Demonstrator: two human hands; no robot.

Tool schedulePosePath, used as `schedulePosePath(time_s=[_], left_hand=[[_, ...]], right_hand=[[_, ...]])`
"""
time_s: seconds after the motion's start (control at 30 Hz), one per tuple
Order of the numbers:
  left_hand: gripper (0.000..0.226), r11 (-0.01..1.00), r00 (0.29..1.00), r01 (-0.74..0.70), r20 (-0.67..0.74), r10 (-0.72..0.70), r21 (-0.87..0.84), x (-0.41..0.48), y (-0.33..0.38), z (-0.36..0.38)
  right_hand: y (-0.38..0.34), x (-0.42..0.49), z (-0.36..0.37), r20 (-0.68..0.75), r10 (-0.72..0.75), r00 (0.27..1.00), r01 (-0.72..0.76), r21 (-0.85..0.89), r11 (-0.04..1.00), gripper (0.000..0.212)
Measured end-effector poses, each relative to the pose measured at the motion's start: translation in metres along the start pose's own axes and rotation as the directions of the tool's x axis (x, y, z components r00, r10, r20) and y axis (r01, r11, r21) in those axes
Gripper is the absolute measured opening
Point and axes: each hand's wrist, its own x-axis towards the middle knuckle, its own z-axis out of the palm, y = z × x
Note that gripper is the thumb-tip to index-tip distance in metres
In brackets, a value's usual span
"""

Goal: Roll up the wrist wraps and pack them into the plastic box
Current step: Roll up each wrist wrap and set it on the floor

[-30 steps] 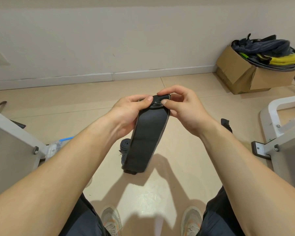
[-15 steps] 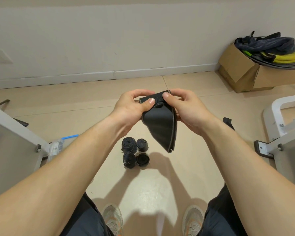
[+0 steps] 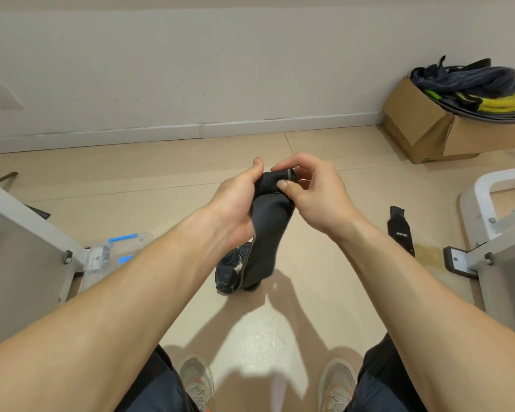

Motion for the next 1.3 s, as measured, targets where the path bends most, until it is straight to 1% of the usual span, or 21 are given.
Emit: schedulePosePath(time_s=[0.1, 0.17, 0.23, 0.3, 0.33, 0.37, 0.4, 0.43, 0.5, 0.53, 0.6, 0.73, 0.77, 0.8, 0.87, 0.9, 0.93, 1.0, 1.13, 1.23, 1.3], left_hand=[[0.046, 0.996, 0.993, -0.069, -0.087, 0.074, 0.057, 0.003, -0.002, 0.003], [0.041, 0.985, 0.981, -0.127, -0.130, 0.142, 0.115, 0.006, -0.003, 0.004], [0.039, 0.972, 0.968, -0.178, -0.149, 0.201, 0.150, 0.008, -0.002, 0.004], [0.048, 0.955, 0.950, -0.236, -0.165, 0.266, 0.180, 0.010, -0.004, 0.003], [0.049, 0.941, 0.936, -0.262, -0.181, 0.302, 0.215, 0.011, -0.006, 0.004], [0.045, 0.920, 0.919, -0.287, -0.195, 0.343, 0.266, 0.011, -0.008, 0.005], [0.039, 0.891, 0.901, -0.315, -0.193, 0.388, 0.326, 0.010, -0.009, 0.006], [0.035, 0.860, 0.886, -0.342, -0.176, 0.429, 0.378, 0.011, -0.011, 0.006], [0.032, 0.813, 0.866, -0.396, -0.121, 0.485, 0.427, 0.010, -0.012, 0.007], [0.032, 0.791, 0.859, -0.419, -0.089, 0.504, 0.446, 0.010, -0.012, 0.006], [0.028, 0.765, 0.856, -0.440, -0.038, 0.516, 0.471, 0.012, -0.012, 0.004], [0.026, 0.835, 0.891, -0.417, -0.021, 0.454, 0.360, 0.013, -0.013, 0.002], [0.030, 0.844, 0.905, -0.390, -0.019, 0.426, 0.368, 0.013, -0.012, 0.001], [0.041, 0.847, 0.921, -0.350, -0.019, 0.390, 0.401, 0.012, -0.009, 0.001], [0.074, 0.832, 0.944, -0.286, -0.010, 0.330, 0.475, 0.008, -0.006, 0.002], [0.084, 0.829, 0.948, -0.277, -0.005, 0.319, 0.486, 0.009, -0.005, 0.001], [0.087, 0.831, 0.945, -0.285, -0.007, 0.328, 0.477, 0.009, -0.005, 0.000], [0.070, 0.846, 0.932, -0.319, -0.020, 0.361, 0.428, 0.007, -0.004, -0.001], [0.023, 0.868, 0.918, -0.358, -0.039, 0.394, 0.345, 0.009, -0.004, -0.005], [0.010, 0.904, 0.936, -0.330, -0.031, 0.350, 0.271, 0.010, -0.003, -0.010], [0.008, 0.923, 0.946, -0.314, -0.004, 0.323, 0.221, 0.009, -0.002, -0.010]], right_hand=[[0.004, -0.003, 0.013, 0.020, 0.063, 0.998, -0.065, 0.113, 0.991, 0.025], [0.005, -0.003, 0.022, 0.065, 0.138, 0.988, -0.149, 0.217, 0.965, 0.023], [0.006, 0.001, 0.024, 0.094, 0.218, 0.972, -0.235, 0.261, 0.936, 0.021], [0.006, 0.006, 0.022, 0.168, 0.296, 0.940, -0.338, 0.351, 0.873, 0.028], [0.008, 0.009, 0.022, 0.220, 0.301, 0.928, -0.366, 0.388, 0.846, 0.039], [0.012, 0.011, 0.022, 0.248, 0.289, 0.925, -0.369, 0.402, 0.838, 0.053], [0.010, 0.011, 0.022, 0.239, 0.283, 0.929, -0.356, 0.372, 0.857, 0.063], [0.008, 0.010, 0.022, 0.194, 0.281, 0.940, -0.333, 0.333, 0.882, 0.066], [0.008, 0.011, 0.021, 0.089, 0.272, 0.958, -0.286, 0.268, 0.920, 0.064], [0.007, 0.011, 0.021, 0.065, 0.270, 0.961, -0.277, 0.250, 0.928, 0.062], [0.008, 0.011, 0.020, 0.028, 0.250, 0.968, -0.249, 0.235, 0.940, 0.045], [0.012, 0.010, 0.018, -0.024, 0.177, 0.984, -0.169, 0.194, 0.966, 0.023], [0.012, 0.010, 0.018, -0.035, 0.162, 0.986, -0.153, 0.192, 0.969, 0.020], [0.013, 0.010, 0.018, -0.051, 0.151, 0.987, -0.140, 0.184, 0.973, 0.018], [0.014, 0.011, 0.018, -0.073, 0.136, 0.988, -0.122, 0.172, 0.977, 0.017], [0.014, 0.011, 0.018, -0.082, 0.123, 0.989, -0.108, 0.170, 0.980, 0.016], [0.012, 0.011, 0.018, -0.086, 0.109, 0.990, -0.094, 0.168, 0.981, 0.016], [0.012, 0.009, 0.020, -0.072, 0.095, 0.993, -0.081, 0.172, 0.982, 0.015], [0.014, 0.008, 0.022, 0.014, 0.124, 0.992, -0.123, 0.268, 0.956, 0.015], [0.012, 0.010, 0.021, 0.112, 0.196, 0.974, -0.224, 0.383, 0.896, 0.015], [0.013, 0.011, 0.020, 0.140, 0.228, 0.964, -0.265, 0.383, 0.885, 0.018]])
